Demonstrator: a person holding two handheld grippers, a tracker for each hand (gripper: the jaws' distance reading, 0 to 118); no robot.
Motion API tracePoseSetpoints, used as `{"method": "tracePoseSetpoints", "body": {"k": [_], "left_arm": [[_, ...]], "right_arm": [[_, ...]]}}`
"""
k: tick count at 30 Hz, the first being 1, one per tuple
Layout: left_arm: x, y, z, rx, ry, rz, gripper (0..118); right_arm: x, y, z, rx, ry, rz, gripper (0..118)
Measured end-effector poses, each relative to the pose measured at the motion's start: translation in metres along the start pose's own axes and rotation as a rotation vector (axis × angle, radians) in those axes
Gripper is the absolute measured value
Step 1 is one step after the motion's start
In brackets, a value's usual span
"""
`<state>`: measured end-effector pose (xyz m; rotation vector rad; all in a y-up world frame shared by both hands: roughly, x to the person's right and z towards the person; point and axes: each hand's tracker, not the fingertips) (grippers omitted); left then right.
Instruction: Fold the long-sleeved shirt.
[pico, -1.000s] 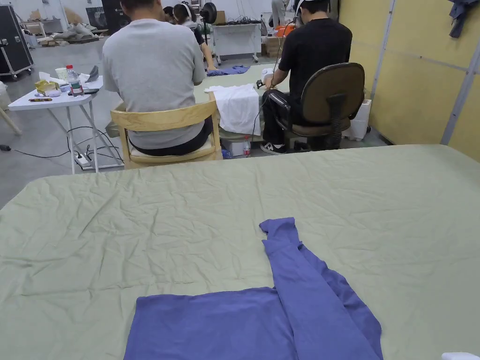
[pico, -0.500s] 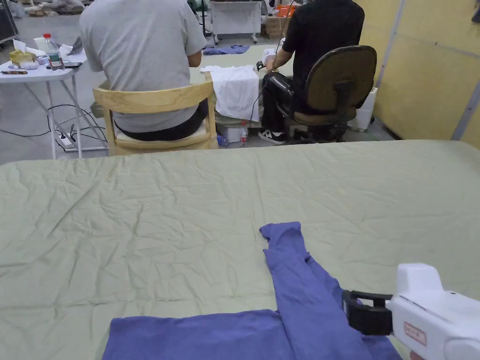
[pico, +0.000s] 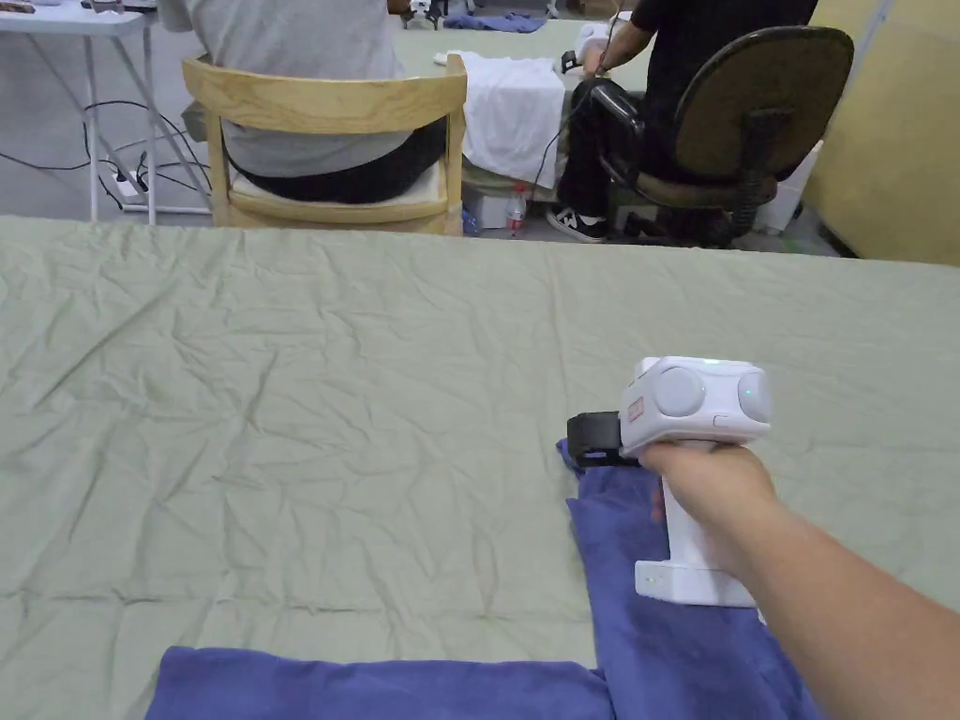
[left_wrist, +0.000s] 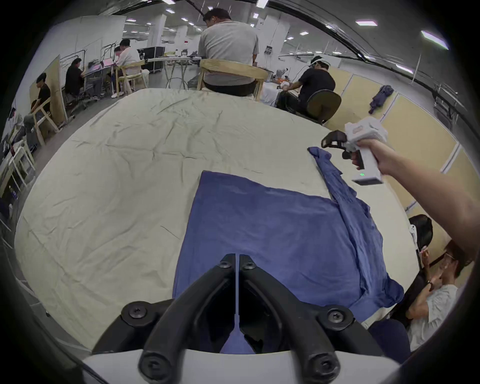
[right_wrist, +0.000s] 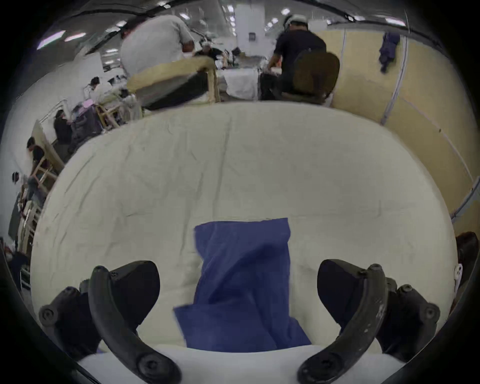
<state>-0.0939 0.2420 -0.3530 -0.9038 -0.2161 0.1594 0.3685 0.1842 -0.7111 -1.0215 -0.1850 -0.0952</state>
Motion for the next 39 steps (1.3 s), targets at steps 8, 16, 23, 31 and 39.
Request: {"method": "tracePoseSetpoints", "body": {"k": [8,16,23,31,39], "left_arm": [[-0.002,-0.002,-0.018,-0.025,-0.024,0.055,1],[0.006,-0.008,-0.011,-0.015,-0.049,0.095,1],[0.020,-0.012,0.026,0.010,-0.024,0.030,1],[0.031,-0.029,0.073,0.040,0.007,0.044,1],[0.036,-0.050,0.109,0.041,0.007,0.035,1]], "right_arm": [[0.011,0.001,-0.029,-0.055,-0.016,-0.067,51],[0.019,-0.016,0.034,0.051,-0.001,-0.025,15],[0.042,-0.055,0.135,0.095,0.116,-0.016,15],[0.054,-0.156,0.216,0.114,0.067,0.141,15],[0.060,-0.266,0.238,0.025,0.026,0.173,15]]}}
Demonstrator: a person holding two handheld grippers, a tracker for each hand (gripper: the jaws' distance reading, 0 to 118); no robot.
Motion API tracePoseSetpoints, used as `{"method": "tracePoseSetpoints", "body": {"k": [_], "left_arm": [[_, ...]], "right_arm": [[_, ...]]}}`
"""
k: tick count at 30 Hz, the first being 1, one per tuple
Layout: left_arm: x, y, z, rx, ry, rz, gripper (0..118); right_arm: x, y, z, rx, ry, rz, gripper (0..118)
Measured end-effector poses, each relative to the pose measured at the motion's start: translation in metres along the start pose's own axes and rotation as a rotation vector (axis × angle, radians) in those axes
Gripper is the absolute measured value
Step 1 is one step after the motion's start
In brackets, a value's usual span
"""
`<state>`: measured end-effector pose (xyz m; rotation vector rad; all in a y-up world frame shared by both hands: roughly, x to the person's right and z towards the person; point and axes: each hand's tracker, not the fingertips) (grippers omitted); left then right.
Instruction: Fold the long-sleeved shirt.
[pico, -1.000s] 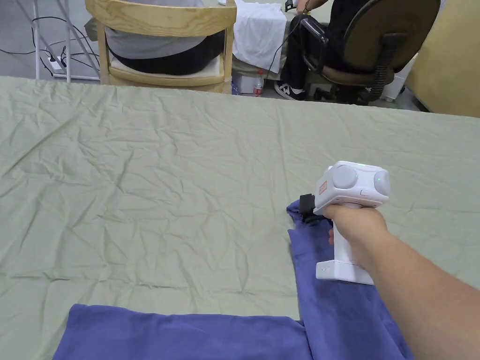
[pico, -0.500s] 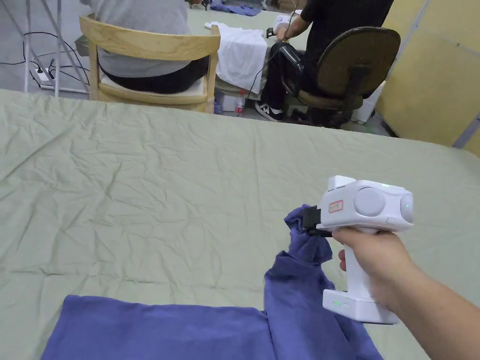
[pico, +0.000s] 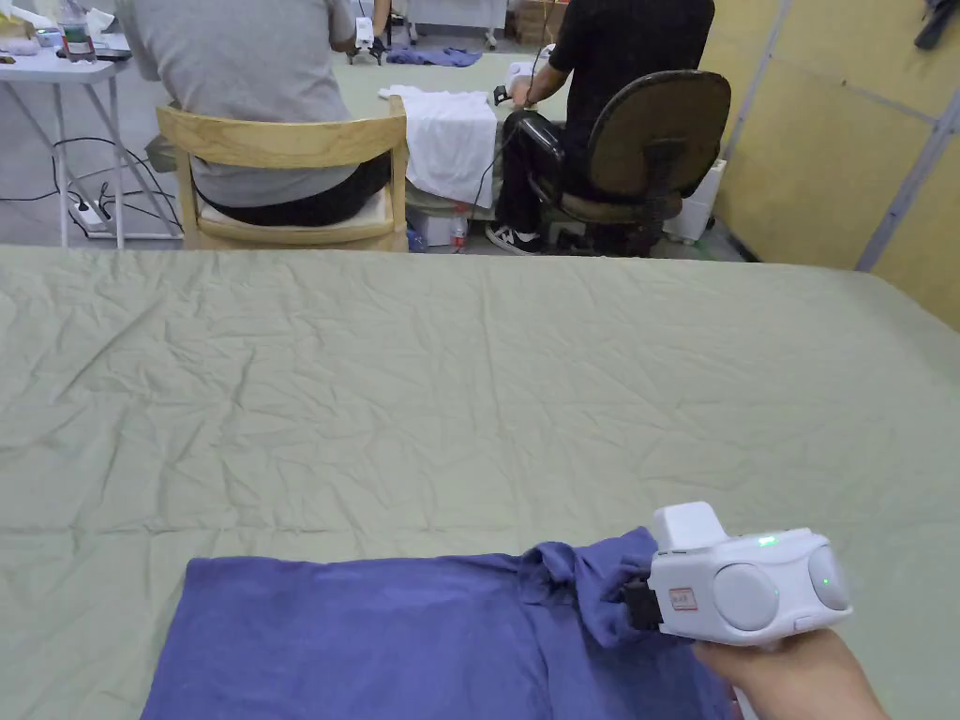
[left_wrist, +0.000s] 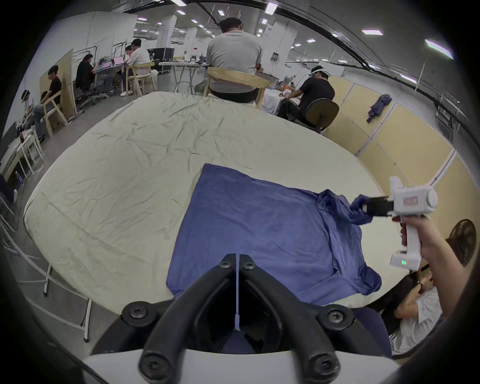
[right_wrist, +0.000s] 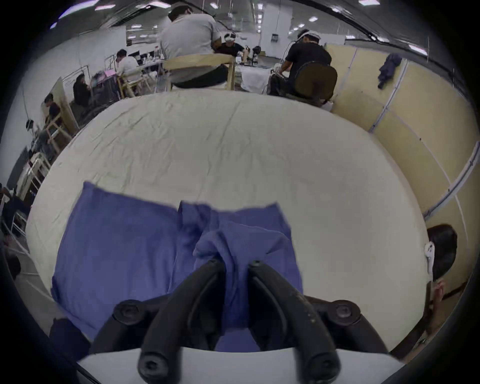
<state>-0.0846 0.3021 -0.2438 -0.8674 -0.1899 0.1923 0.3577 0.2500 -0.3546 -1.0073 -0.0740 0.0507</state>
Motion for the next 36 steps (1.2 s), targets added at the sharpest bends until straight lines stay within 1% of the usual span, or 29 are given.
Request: {"method": "tracePoseSetpoints", "body": {"k": [3,5,6,8,10,11,12,13,14,15,16,18,19,20,23,24,25,26,27,28,29,30,32,35,36], "left_arm": [[0.002,-0.004,0.009,0.005,-0.004,-0.017,1],[0.005,-0.006,0.012,0.003,-0.013,-0.019,1],[0.006,-0.007,0.012,-0.002,-0.016,-0.022,1],[0.008,-0.009,0.013,-0.006,-0.018,-0.030,1],[0.010,-0.010,0.016,-0.009,-0.019,-0.034,1],[0.011,-0.010,0.017,-0.010,-0.022,-0.035,1],[0.011,-0.011,0.019,-0.010,-0.025,-0.035,1],[0.011,-0.012,0.020,-0.012,-0.026,-0.035,1],[0.011,-0.012,0.020,-0.015,-0.026,-0.034,1],[0.011,-0.012,0.021,-0.016,-0.027,-0.033,1],[0.011,-0.013,0.021,-0.017,-0.028,-0.031,1],[0.010,-0.014,0.022,-0.020,-0.027,-0.034,1],[0.010,-0.014,0.022,-0.021,-0.026,-0.035,1],[0.011,-0.014,0.022,-0.021,-0.026,-0.035,1],[0.011,-0.014,0.020,-0.024,-0.027,-0.037,1],[0.012,-0.014,0.018,-0.024,-0.026,-0.038,1],[0.012,-0.015,0.016,-0.025,-0.026,-0.044,1],[0.013,-0.015,0.014,-0.028,-0.023,-0.049,1],[0.013,-0.016,0.012,-0.033,-0.021,-0.052,1],[0.013,-0.017,0.010,-0.036,-0.021,-0.051,1],[0.012,-0.017,0.007,-0.043,-0.020,-0.048,1],[0.011,-0.018,0.004,-0.052,-0.019,-0.046,1],[0.010,-0.017,-0.004,-0.069,-0.016,-0.044,1],[0.003,-0.007,-0.021,-0.085,-0.019,-0.021,1],[0.001,0.000,-0.028,-0.083,-0.027,-0.015,4]], "right_arm": [[-0.005,-0.033,0.011,-0.021,-0.012,0.007,15],[-0.010,-0.050,0.011,-0.057,-0.014,0.023,15],[-0.011,-0.056,0.008,-0.076,-0.008,0.017,15],[-0.011,-0.068,-0.002,-0.128,-0.008,-0.039,15],[-0.010,-0.077,-0.013,-0.165,-0.013,-0.080,21],[-0.010,-0.080,-0.019,-0.171,-0.009,-0.082,26],[-0.009,-0.082,-0.024,-0.180,-0.008,-0.089,39],[-0.010,-0.085,-0.026,-0.179,-0.009,-0.097,49],[-0.008,-0.086,-0.027,-0.172,-0.020,-0.104,56],[-0.006,-0.086,-0.025,-0.156,-0.055,-0.110,62],[-0.003,-0.084,-0.020,-0.127,-0.088,-0.105,80],[0.002,-0.083,-0.001,-0.069,-0.054,-0.125,112],[0.004,-0.082,0.012,-0.030,-0.032,-0.151,115],[0.006,-0.083,0.025,0.014,-0.025,-0.181,115],[0.007,-0.090,0.063,0.104,-0.032,-0.243,115],[0.007,-0.094,0.073,0.128,-0.016,-0.252,113],[0.006,-0.101,0.085,0.146,0.008,-0.263,105],[0.005,-0.108,0.094,0.164,0.041,-0.271,87],[0.003,-0.114,0.099,0.183,0.054,-0.274,50],[0.000,-0.119,0.102,0.172,0.041,-0.268,16],[-0.005,-0.124,0.103,0.159,0.020,-0.252,4],[-0.009,-0.128,0.106,0.158,-0.012,-0.238,4],[-0.012,-0.133,0.111,0.177,0.012,-0.226,4],[-0.013,-0.131,0.112,0.185,0.024,-0.246,4],[-0.013,-0.128,0.112,0.186,0.029,-0.248,4]]}}
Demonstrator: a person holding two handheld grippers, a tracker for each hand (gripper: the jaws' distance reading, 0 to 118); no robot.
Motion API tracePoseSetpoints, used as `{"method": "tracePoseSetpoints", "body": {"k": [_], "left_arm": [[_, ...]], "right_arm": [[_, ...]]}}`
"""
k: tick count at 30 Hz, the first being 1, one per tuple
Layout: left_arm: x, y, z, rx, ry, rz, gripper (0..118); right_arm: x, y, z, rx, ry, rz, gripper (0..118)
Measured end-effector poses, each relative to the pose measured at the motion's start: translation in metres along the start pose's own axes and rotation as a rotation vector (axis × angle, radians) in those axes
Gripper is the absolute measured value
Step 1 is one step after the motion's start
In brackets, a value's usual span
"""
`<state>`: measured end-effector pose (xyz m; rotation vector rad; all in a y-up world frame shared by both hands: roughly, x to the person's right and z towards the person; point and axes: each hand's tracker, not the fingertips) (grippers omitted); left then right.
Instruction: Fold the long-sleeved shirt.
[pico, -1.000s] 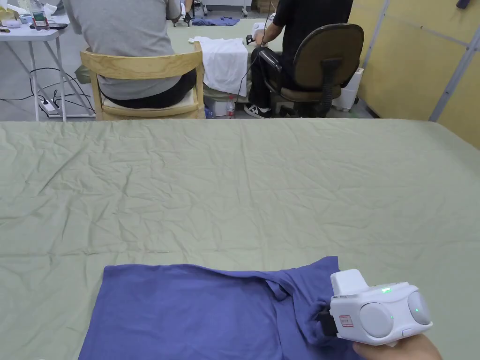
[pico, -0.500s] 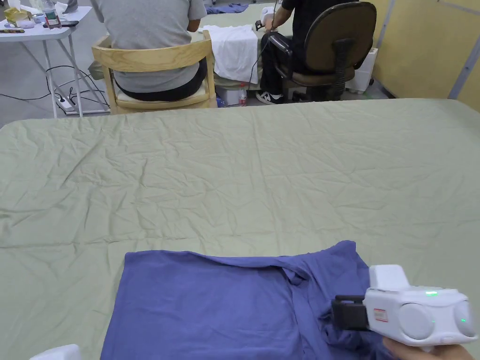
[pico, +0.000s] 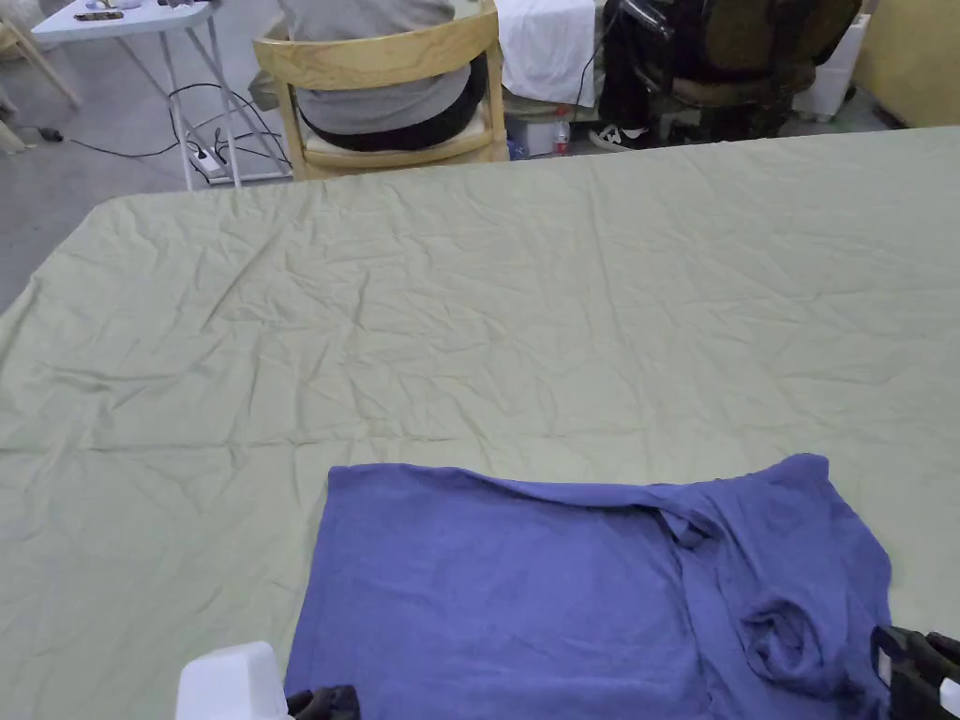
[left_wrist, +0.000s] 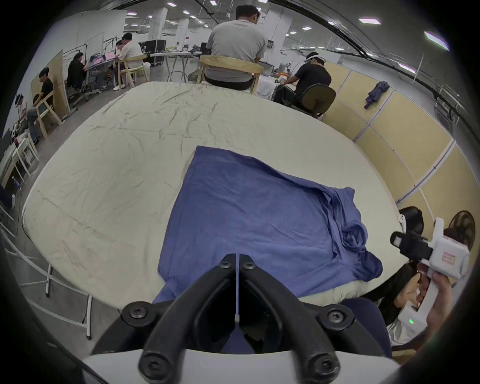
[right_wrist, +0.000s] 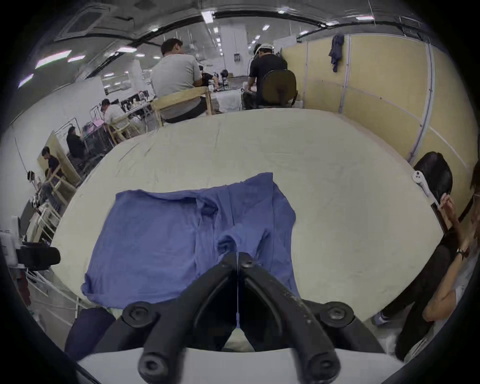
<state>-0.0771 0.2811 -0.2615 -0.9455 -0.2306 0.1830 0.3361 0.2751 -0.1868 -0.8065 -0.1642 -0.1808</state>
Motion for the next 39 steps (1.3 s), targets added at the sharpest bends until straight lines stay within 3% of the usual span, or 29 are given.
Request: {"method": "tracePoseSetpoints", "body": {"k": [1,2,3,4,6,10,13,15,18,20,22,23,24,27,29,31,34,35,36,39], "left_arm": [[-0.003,0.011,-0.009,0.006,-0.012,-0.001,18],[-0.008,0.027,-0.023,0.017,-0.021,-0.003,45],[-0.012,0.042,-0.038,0.020,-0.016,-0.008,95],[-0.016,0.061,-0.059,0.022,0.006,-0.032,118],[-0.026,0.092,-0.101,0.019,0.111,-0.069,111],[-0.046,0.151,-0.199,-0.010,0.226,-0.123,111],[-0.057,0.163,-0.252,-0.076,0.223,-0.146,109],[-0.060,0.163,-0.277,-0.097,0.239,-0.152,99],[-0.063,0.159,-0.280,-0.116,0.222,-0.129,92],[-0.054,0.159,-0.268,-0.069,0.234,-0.194,73],[-0.044,0.157,-0.257,-0.034,0.237,-0.283,12],[-0.043,0.156,-0.252,-0.024,0.222,-0.306,1],[-0.037,0.153,-0.246,-0.036,0.164,-0.275,1],[-0.032,0.152,-0.233,-0.039,0.153,-0.269,1],[-0.029,0.152,-0.218,-0.027,0.145,-0.260,1],[-0.028,0.151,-0.208,-0.017,0.139,-0.261,1],[-0.030,0.153,-0.196,-0.010,0.122,-0.254,1],[-0.030,0.153,-0.193,-0.007,0.111,-0.249,1],[-0.031,0.154,-0.190,-0.004,0.109,-0.248,1],[-0.030,0.153,-0.186,-0.002,0.109,-0.252,1]], "right_arm": [[0.001,0.002,-0.001,0.002,0.010,-0.002,4],[0.001,0.005,-0.002,0.009,0.015,-0.012,4],[0.001,0.008,-0.004,0.015,0.020,-0.022,4],[0.001,0.010,-0.006,0.016,0.027,-0.026,4],[0.003,0.014,-0.011,0.012,0.039,-0.034,4],[0.003,0.016,-0.023,-0.011,0.040,-0.067,4],[0.006,0.015,-0.032,-0.040,0.028,-0.089,4],[0.007,0.015,-0.037,-0.056,0.013,-0.086,4],[0.010,0.019,-0.046,-0.079,0.000,-0.076,4],[0.010,0.027,-0.055,-0.088,-0.018,-0.067,4],[0.011,0.040,-0.066,-0.093,-0.024,-0.052,4],[0.010,0.051,-0.076,-0.101,-0.030,-0.040,6],[0.010,0.062,-0.087,-0.105,-0.031,-0.028,25],[0.024,0.101,-0.134,-0.131,-0.023,0.008,118],[0.029,0.125,-0.165,-0.154,-0.038,-0.053,117],[0.030,0.152,-0.201,-0.183,-0.090,-0.038,117],[0.043,0.169,-0.244,-0.299,-0.116,-0.084,111],[0.045,0.172,-0.258,-0.357,-0.111,-0.103,99],[0.047,0.174,-0.269,-0.425,-0.095,-0.122,69],[0.034,0.171,-0.263,-0.537,-0.088,-0.188,39]]}}
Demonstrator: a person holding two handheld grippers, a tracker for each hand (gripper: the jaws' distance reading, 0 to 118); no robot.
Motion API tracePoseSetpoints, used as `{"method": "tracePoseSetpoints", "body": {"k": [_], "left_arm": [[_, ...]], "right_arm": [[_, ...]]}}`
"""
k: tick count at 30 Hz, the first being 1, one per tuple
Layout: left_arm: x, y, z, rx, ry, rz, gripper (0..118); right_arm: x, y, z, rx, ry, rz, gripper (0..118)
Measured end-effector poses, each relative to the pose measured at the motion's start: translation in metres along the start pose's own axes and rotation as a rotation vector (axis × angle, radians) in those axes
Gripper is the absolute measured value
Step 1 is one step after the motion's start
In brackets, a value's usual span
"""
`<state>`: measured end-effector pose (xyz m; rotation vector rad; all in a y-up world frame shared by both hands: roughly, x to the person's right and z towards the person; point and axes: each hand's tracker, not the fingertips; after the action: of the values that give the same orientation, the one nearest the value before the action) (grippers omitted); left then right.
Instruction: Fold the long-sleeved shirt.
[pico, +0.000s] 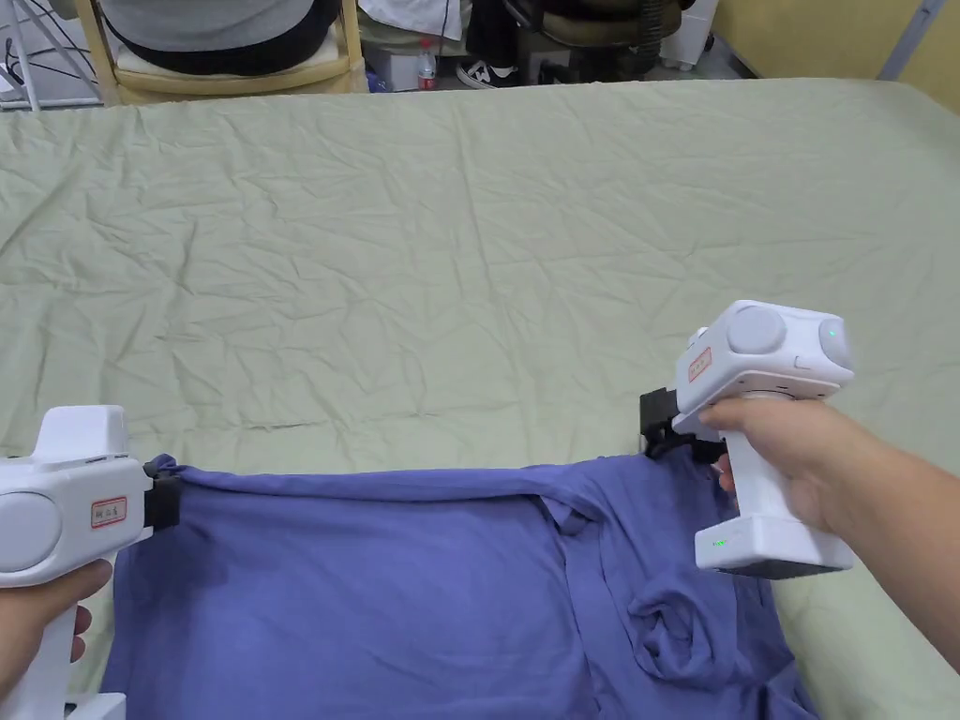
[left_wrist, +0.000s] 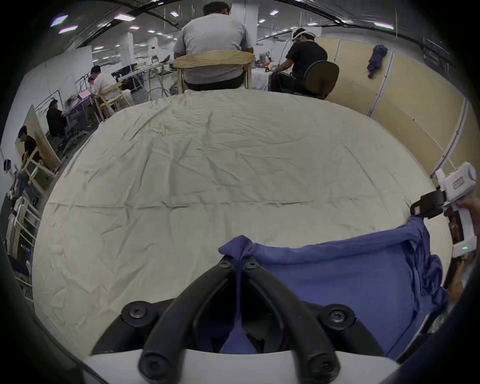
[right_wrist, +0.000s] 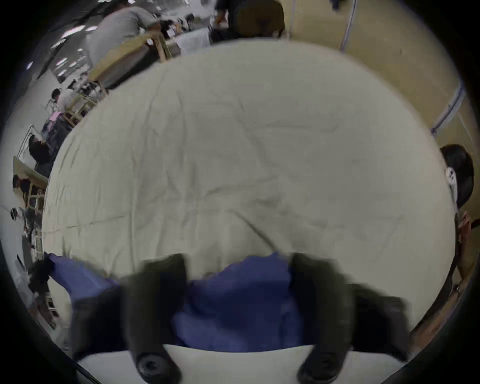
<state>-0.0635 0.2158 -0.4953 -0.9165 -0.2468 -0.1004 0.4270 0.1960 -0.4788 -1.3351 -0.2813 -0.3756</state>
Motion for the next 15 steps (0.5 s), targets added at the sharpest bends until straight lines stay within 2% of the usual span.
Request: {"method": "tracePoseSetpoints", "body": {"k": [1,3,5,7,10,15], "left_arm": [[-0.002,0.000,0.001,0.002,-0.002,0.001,1],[-0.005,0.000,0.007,0.001,-0.011,0.015,1],[-0.009,-0.002,0.017,0.009,-0.023,0.026,1],[-0.010,-0.005,0.031,0.024,-0.027,0.013,1],[-0.011,-0.016,0.057,0.041,-0.036,-0.002,1],[-0.009,-0.054,0.097,0.030,-0.029,-0.084,1]], "right_arm": [[0.001,-0.004,0.003,0.010,0.022,-0.025,18],[0.002,-0.012,0.016,0.071,0.069,0.008,15],[-0.001,-0.024,0.039,0.130,0.034,0.100,15],[0.003,-0.042,0.064,0.203,0.043,0.198,15],[0.017,-0.072,0.097,0.274,0.138,0.245,15],[0.041,-0.138,0.130,0.338,0.148,0.345,15]]}}
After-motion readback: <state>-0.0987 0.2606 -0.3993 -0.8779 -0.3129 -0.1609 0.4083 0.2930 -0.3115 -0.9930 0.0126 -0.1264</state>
